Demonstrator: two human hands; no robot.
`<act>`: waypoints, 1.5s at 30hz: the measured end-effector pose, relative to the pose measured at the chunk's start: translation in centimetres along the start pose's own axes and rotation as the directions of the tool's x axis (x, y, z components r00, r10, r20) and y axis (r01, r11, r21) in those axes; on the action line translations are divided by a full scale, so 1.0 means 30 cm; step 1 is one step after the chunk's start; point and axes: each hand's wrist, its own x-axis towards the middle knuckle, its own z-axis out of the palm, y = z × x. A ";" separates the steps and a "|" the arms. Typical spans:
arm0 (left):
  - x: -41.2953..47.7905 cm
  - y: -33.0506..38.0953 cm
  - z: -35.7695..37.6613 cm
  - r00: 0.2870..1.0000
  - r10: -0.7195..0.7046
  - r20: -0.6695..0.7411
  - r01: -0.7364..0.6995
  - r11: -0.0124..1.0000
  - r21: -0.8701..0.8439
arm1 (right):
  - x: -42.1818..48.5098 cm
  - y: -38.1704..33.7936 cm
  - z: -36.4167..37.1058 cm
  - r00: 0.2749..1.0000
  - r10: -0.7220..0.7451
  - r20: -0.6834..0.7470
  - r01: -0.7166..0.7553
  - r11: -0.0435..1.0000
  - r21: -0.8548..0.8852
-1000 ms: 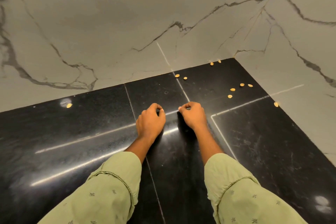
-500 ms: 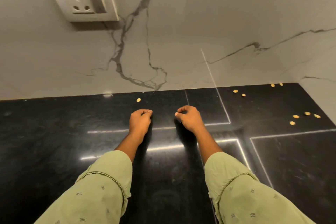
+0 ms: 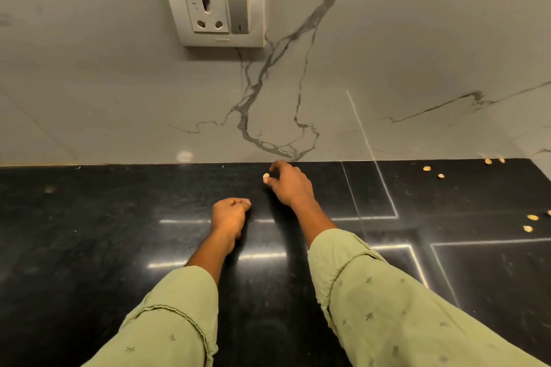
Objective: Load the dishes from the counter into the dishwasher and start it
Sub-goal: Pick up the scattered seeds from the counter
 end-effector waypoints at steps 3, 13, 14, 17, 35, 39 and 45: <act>0.005 0.016 -0.001 1.000 -0.010 0.020 0.010 0.999 0.038 | 0.027 -0.031 0.017 1.000 0.005 0.012 -0.004 0.999 -0.054; 0.000 0.033 -0.008 0.998 -0.015 0.067 0.010 0.998 0.067 | 0.069 -0.033 0.032 1.000 0.022 0.009 -0.022 0.997 -0.076; 0.000 0.030 -0.009 0.998 -0.015 0.065 0.010 0.998 0.067 | 0.067 -0.031 0.041 1.000 0.016 0.001 -0.016 0.994 -0.104; -0.002 0.029 -0.006 0.998 -0.007 0.062 0.003 0.998 0.063 | 0.063 -0.028 0.051 1.000 -0.028 -0.012 0.025 0.974 -0.225; 0.010 -0.004 0.010 0.997 0.077 0.015 -0.078 0.995 0.062 | 0.029 -0.118 -0.021 0.941 -0.282 0.185 0.327 0.634 -0.701; 0.014 -0.005 0.006 0.997 0.079 0.023 -0.081 0.995 0.063 | 0.036 -0.151 -0.018 0.893 -0.309 0.328 0.443 0.471 -0.763; 0.012 -0.003 0.007 0.996 0.077 0.034 -0.078 0.996 0.049 | 0.092 -0.127 -0.048 0.932 -0.151 0.329 0.332 0.720 -0.609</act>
